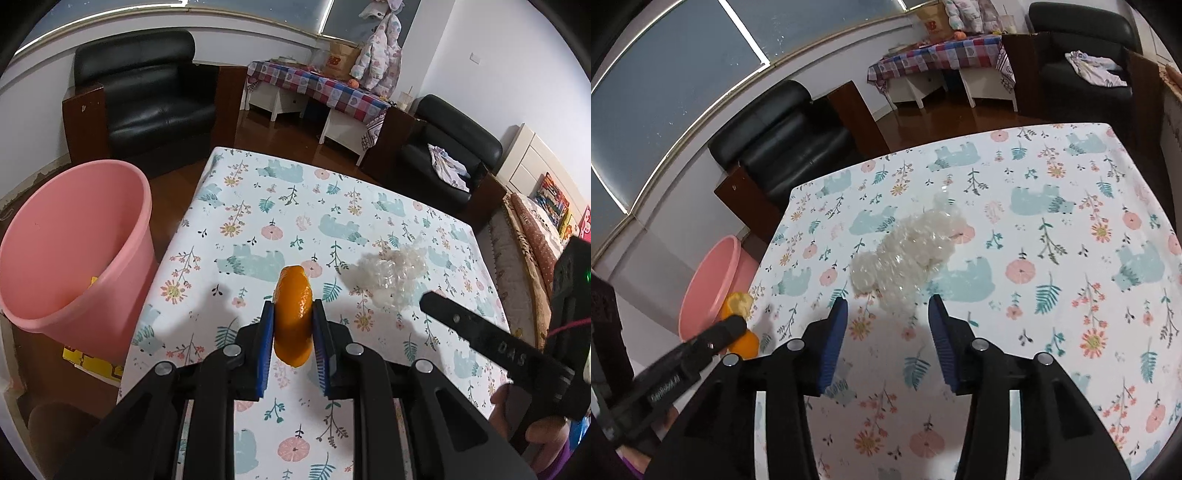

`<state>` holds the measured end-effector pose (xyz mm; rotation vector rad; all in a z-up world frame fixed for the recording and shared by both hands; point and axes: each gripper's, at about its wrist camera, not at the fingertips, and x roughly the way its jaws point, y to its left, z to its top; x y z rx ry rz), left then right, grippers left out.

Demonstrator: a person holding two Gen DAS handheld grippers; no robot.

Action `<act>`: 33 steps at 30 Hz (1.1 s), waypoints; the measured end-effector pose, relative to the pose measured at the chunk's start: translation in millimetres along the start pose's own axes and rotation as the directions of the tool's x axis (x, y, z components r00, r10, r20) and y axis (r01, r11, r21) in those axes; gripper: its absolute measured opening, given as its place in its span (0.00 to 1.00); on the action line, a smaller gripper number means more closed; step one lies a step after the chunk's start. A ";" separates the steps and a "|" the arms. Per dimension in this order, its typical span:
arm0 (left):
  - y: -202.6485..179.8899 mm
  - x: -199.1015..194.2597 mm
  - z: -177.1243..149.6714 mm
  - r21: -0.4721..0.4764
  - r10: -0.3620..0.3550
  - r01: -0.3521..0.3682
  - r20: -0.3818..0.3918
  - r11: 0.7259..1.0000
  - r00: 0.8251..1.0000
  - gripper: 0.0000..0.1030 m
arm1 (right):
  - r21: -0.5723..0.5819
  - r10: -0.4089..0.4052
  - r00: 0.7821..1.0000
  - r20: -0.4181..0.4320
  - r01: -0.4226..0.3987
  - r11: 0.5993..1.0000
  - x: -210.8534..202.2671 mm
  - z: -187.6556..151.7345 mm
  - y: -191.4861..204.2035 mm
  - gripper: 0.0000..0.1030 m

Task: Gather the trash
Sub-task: 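Grasp the clear bubble wrap with the right tool while the left tool holds the peel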

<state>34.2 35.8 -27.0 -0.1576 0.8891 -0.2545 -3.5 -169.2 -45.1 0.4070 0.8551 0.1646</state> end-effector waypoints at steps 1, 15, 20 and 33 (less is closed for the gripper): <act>1.0 0.9 -0.4 -0.002 -0.001 0.001 -0.003 1.000 1.000 0.19 | 0.008 0.001 1.000 -0.004 -0.001 1.000 3.4 2.7 0.1 0.46; 10.2 11.7 -1.7 -0.018 -0.003 0.003 -0.024 1.000 1.000 0.19 | 0.178 -0.006 0.999 -0.041 0.013 0.984 56.7 27.6 -13.8 0.46; 8.0 13.5 -2.0 -0.008 -0.010 0.010 -0.024 1.000 1.000 0.19 | 0.143 -0.011 1.000 -0.017 0.014 0.990 58.2 27.1 -12.0 0.28; 4.6 -3.1 3.6 -0.004 0.001 -0.001 0.031 1.000 1.000 0.19 | 0.029 0.004 0.998 0.067 -0.006 1.000 15.8 22.1 7.1 0.26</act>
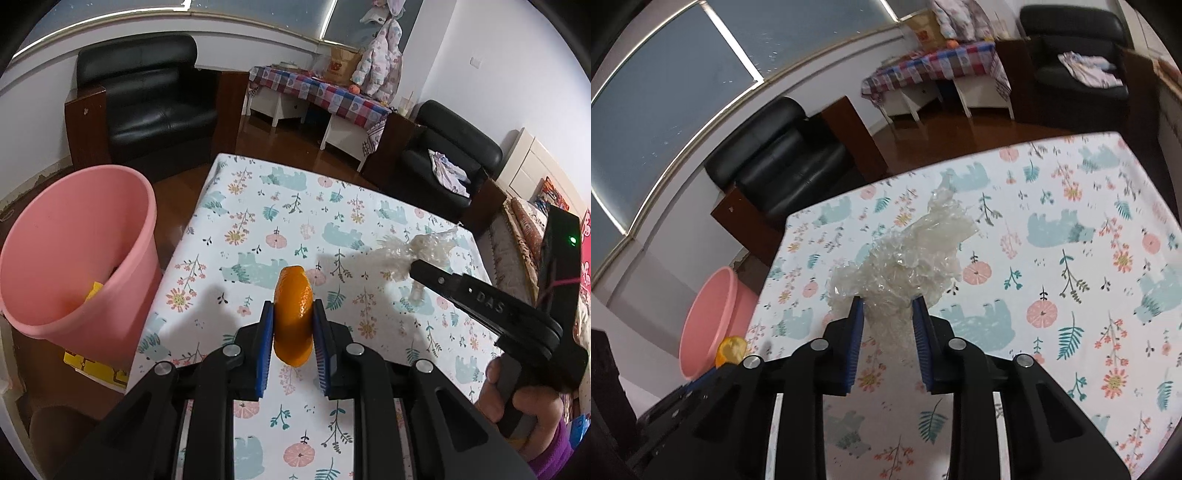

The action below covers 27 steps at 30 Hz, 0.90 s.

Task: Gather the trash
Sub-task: 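Grasp the clear bubble wrap with the right tool while the left tool holds the peel, then carry the orange peel and bubble wrap over the pink bucket with both tools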

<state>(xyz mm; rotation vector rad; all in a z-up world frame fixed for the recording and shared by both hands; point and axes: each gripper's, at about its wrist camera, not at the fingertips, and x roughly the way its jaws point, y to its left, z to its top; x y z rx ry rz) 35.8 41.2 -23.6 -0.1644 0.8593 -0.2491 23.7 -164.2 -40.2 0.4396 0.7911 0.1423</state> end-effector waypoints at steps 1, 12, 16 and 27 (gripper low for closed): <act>0.0 -3.0 0.7 0.000 0.001 -0.001 0.008 1.000 1.000 0.19 | -0.013 0.004 1.000 0.005 -0.004 1.000 -3.8 -1.2 3.9 0.26; 22.8 -40.5 10.1 -0.041 0.037 -0.033 0.110 0.999 0.993 0.19 | -0.151 0.046 0.998 0.032 -0.040 0.988 -20.4 -6.8 50.2 0.26; 42.9 -53.6 15.3 -0.078 0.061 -0.050 0.145 0.996 0.988 0.19 | -0.193 0.075 0.997 0.023 -0.070 0.979 -18.6 -8.8 70.3 0.27; 117.1 -84.0 18.1 -0.199 0.151 -0.111 0.196 0.974 0.969 0.19 | -0.310 0.174 0.984 -0.034 -0.176 0.934 -0.9 -16.3 143.0 0.27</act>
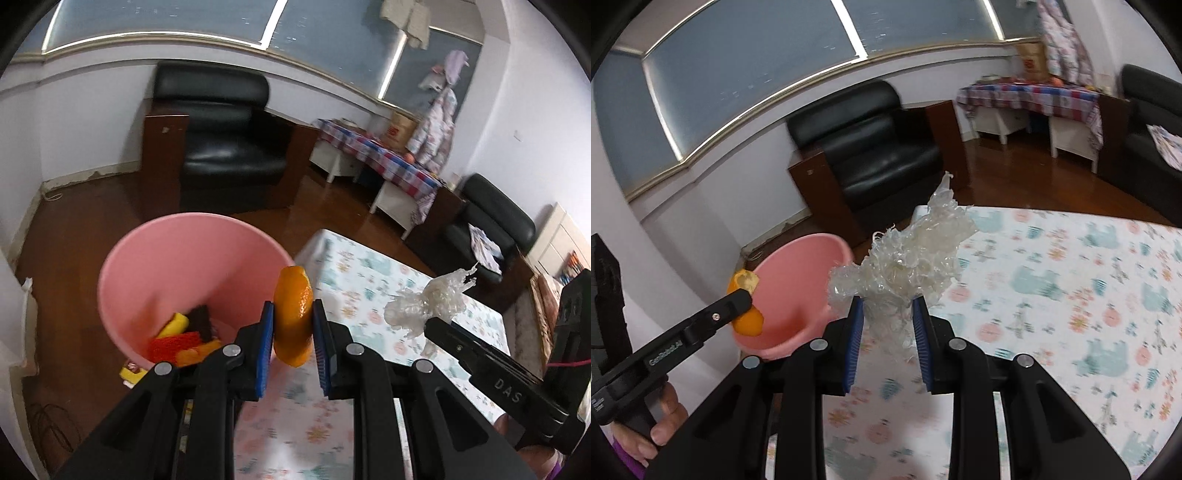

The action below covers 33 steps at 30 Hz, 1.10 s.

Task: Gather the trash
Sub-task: 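Carry the orange peel and bubble wrap over the pink bucket with both tools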

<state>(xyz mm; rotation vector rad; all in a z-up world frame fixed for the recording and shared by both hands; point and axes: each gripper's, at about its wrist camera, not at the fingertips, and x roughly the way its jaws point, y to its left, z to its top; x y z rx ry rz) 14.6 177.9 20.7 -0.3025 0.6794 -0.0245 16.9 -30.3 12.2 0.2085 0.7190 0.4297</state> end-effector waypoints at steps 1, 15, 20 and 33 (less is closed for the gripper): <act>7.6 -1.3 0.8 -0.010 0.007 -0.007 0.002 1.000 1.000 0.19 | -0.012 0.011 1.000 -0.003 -0.011 1.000 3.0 1.2 6.2 0.27; 67.2 -0.4 0.4 -0.086 0.073 -0.074 -0.011 0.994 0.997 0.19 | -0.169 0.092 0.993 -0.079 -0.104 0.980 46.7 6.8 76.7 0.27; 83.9 4.5 -2.0 -0.107 0.085 -0.087 -0.023 0.990 0.996 0.19 | -0.204 0.087 0.990 -0.113 -0.109 0.973 65.3 3.4 93.9 0.27; 101.6 26.5 -2.3 -0.130 0.096 -0.102 -0.055 0.986 0.994 0.19 | -0.235 0.053 0.983 -0.177 -0.094 0.967 99.0 -10.0 109.4 0.27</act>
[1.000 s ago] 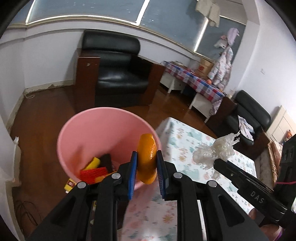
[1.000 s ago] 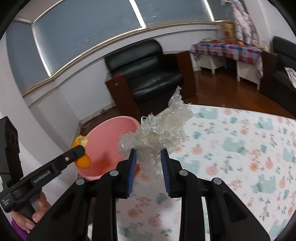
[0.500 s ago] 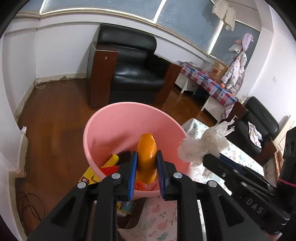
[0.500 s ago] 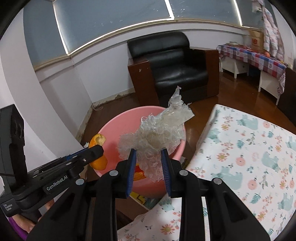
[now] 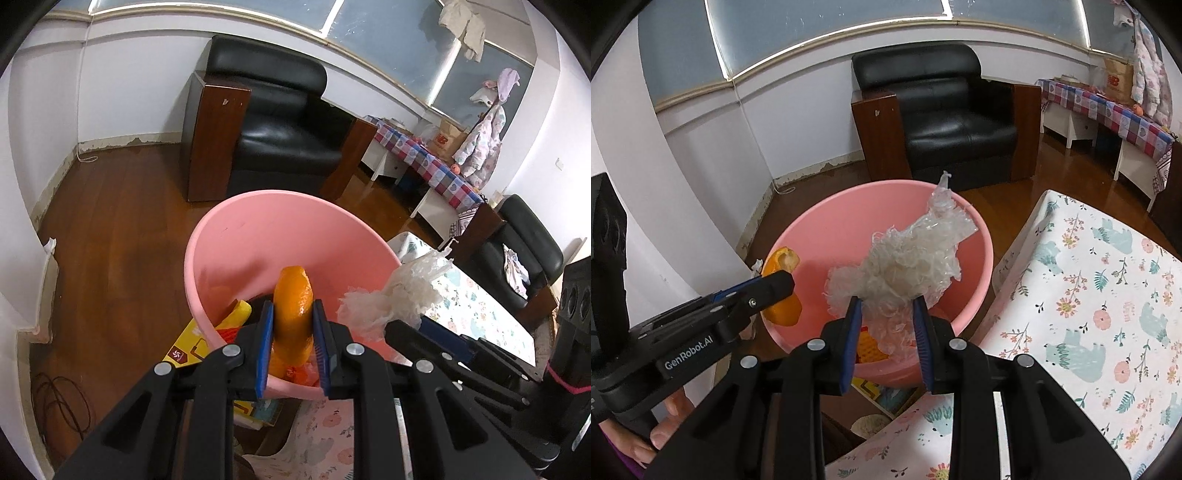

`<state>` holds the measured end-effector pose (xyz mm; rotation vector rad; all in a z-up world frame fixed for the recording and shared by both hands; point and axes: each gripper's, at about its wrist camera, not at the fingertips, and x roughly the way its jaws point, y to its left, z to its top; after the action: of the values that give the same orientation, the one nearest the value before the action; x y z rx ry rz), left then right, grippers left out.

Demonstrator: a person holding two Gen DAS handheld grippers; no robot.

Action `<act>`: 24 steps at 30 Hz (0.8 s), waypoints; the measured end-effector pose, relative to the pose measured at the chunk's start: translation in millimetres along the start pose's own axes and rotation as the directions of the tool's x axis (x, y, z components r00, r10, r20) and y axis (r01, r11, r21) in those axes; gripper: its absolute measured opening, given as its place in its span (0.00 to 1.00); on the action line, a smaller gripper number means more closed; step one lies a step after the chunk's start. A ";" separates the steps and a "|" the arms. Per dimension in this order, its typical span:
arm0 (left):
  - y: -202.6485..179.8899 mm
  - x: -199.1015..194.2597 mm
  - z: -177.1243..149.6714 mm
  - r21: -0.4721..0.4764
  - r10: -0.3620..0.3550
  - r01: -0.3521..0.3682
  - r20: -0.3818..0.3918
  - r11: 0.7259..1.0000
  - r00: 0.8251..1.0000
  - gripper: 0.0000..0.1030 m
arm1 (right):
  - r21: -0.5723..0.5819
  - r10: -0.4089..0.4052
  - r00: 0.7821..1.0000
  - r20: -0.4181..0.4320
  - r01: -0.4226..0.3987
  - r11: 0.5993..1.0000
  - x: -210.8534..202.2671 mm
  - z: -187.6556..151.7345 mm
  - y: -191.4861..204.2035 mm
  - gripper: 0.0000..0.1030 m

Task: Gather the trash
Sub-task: 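Carry the orange peel and bubble wrap over the pink bucket with both tools, then open both tools to drop the peel and bubble wrap into the bucket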

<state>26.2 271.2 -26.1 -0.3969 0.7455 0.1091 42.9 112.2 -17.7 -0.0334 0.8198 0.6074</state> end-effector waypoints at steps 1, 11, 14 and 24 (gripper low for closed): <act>0.5 1.3 -0.3 -0.001 0.001 -0.001 -0.001 1.000 1.000 0.19 | 0.000 -0.001 1.000 -0.003 0.001 1.000 1.4 0.4 0.7 0.27; 6.5 6.7 -0.7 -0.018 0.009 -0.009 -0.008 1.000 1.000 0.25 | -0.015 -0.002 1.000 -0.017 0.002 1.000 10.5 2.2 5.9 0.27; 6.4 6.5 -0.4 -0.017 0.008 -0.008 -0.007 1.000 1.000 0.28 | -0.016 -0.005 1.000 -0.027 0.004 1.000 13.7 1.4 5.7 0.30; 3.2 2.4 2.2 -0.005 0.003 -0.003 -0.001 1.000 1.000 0.41 | -0.023 0.002 0.999 -0.033 -0.002 1.000 14.5 3.6 3.7 0.34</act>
<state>28.6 274.9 -27.2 -0.4011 0.7467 0.1133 51.0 123.3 -24.5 -0.0633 0.8446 0.6194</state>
